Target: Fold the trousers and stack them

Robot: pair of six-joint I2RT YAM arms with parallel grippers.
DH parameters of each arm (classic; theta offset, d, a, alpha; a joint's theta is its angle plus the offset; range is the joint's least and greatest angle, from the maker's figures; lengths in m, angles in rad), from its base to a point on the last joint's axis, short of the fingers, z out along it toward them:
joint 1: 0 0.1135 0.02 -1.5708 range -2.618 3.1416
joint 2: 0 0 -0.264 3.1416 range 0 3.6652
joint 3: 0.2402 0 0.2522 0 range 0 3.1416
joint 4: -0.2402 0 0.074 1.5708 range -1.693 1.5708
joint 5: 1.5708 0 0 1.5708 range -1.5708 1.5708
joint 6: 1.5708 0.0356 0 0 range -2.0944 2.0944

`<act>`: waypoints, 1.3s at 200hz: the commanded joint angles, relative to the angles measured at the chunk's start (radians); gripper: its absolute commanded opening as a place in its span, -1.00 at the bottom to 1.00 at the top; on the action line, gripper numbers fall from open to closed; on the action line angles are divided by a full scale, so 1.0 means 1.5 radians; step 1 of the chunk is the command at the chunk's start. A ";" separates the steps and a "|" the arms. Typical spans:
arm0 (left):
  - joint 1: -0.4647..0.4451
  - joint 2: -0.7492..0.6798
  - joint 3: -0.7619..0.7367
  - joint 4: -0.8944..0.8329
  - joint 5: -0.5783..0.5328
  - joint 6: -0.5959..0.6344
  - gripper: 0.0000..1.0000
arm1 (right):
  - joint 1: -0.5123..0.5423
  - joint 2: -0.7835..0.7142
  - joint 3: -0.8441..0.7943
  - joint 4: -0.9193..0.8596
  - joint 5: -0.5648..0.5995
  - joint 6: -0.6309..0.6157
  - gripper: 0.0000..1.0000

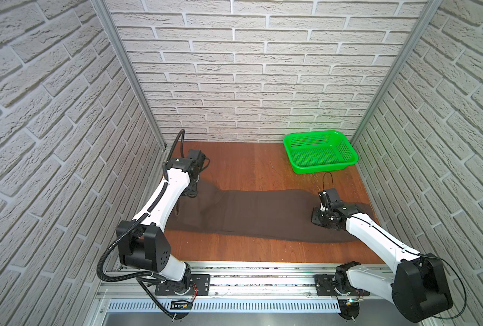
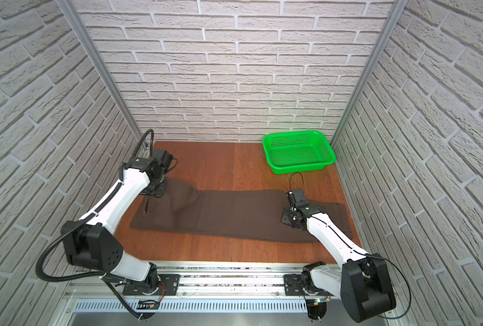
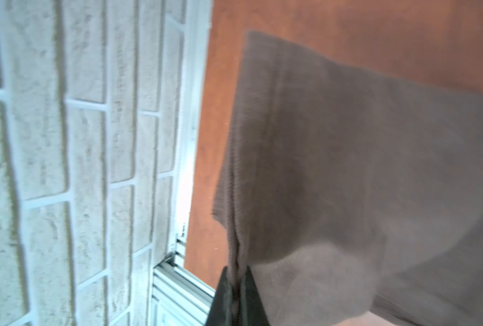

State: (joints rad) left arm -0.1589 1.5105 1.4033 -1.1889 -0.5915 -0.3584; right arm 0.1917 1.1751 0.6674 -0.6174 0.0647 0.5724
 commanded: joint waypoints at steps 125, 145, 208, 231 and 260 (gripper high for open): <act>0.131 0.142 0.009 0.140 -0.072 0.132 -1.00 | 0.000 0.015 0.013 0.007 0.004 0.013 -0.43; 0.138 0.177 0.026 0.140 -0.084 0.141 -1.00 | 0.001 0.019 0.017 0.006 0.008 0.014 -0.43; 0.155 0.238 0.056 0.133 -0.121 0.141 0.02 | 0.004 0.047 0.034 0.001 0.012 0.025 -0.43; 0.156 0.208 0.088 0.105 -0.124 0.139 0.35 | 0.005 0.052 0.052 -0.009 0.019 0.025 -0.42; 0.152 0.138 0.117 0.080 -0.063 0.121 0.41 | 0.006 0.061 0.074 -0.018 0.030 0.021 -0.43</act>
State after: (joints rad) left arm 0.0711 1.8393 1.5349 -1.0115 -0.7341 -0.1520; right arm 0.1947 1.2564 0.7372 -0.6342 0.0799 0.5953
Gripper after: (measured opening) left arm 0.703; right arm 0.286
